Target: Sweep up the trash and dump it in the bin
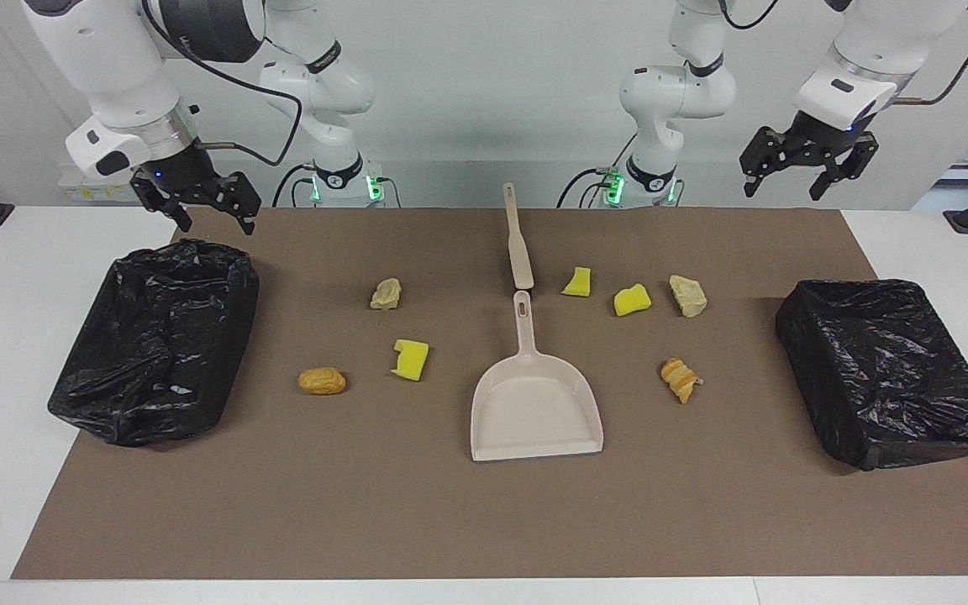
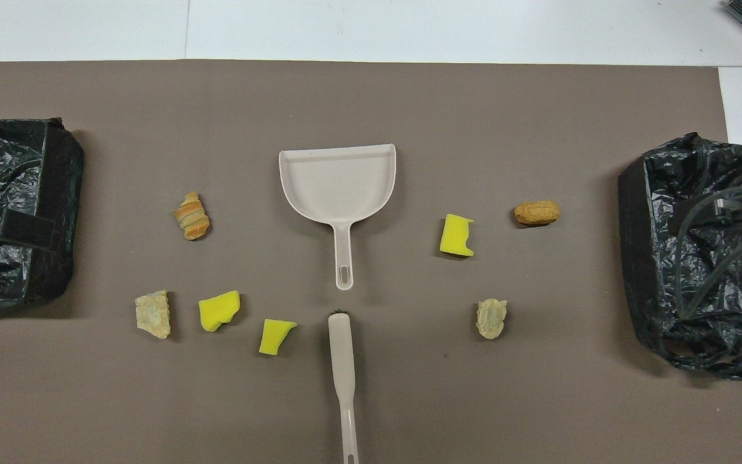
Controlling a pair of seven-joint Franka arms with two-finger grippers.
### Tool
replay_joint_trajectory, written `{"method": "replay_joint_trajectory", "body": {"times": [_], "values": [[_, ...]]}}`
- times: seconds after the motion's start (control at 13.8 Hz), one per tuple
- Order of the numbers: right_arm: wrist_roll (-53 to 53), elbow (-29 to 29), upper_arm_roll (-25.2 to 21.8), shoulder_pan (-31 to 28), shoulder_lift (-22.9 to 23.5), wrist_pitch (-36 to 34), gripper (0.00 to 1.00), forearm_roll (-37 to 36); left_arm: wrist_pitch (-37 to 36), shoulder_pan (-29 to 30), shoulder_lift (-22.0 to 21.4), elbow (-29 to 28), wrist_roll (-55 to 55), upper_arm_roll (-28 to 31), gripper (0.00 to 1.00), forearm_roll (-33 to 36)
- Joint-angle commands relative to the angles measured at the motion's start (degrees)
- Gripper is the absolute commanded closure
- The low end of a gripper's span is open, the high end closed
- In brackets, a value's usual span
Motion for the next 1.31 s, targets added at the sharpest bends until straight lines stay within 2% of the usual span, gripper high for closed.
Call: {"method": "replay_joint_trajectory", "body": {"times": [0.0,0.29,0.58,1.24], "values": [[-1.1,-2.9,0.0,0.0,-2.4,0.7,0.00,1.1,-0.4,0.7,-0.7,-0.3,0.5,-0.4,0.00,-0.5],[-0.8,-4.0,0.0,0.0,-1.9,2.5,0.00,4.3,-0.4,0.7,-0.7,-0.3,0.5,-0.4,0.00,-0.5],[1.9,-5.1,0.1,3.8,-0.3,8.5,0.00,6.4,-0.4,0.7,-0.7,-0.3,0.4,-0.4,0.00,-0.5],[15.5,-5.4,0.1,18.3,10.2,24.4,0.00,6.6,-1.0,0.3,-1.2,-0.7,-0.1,-0.6,0.00,-0.6]]}}
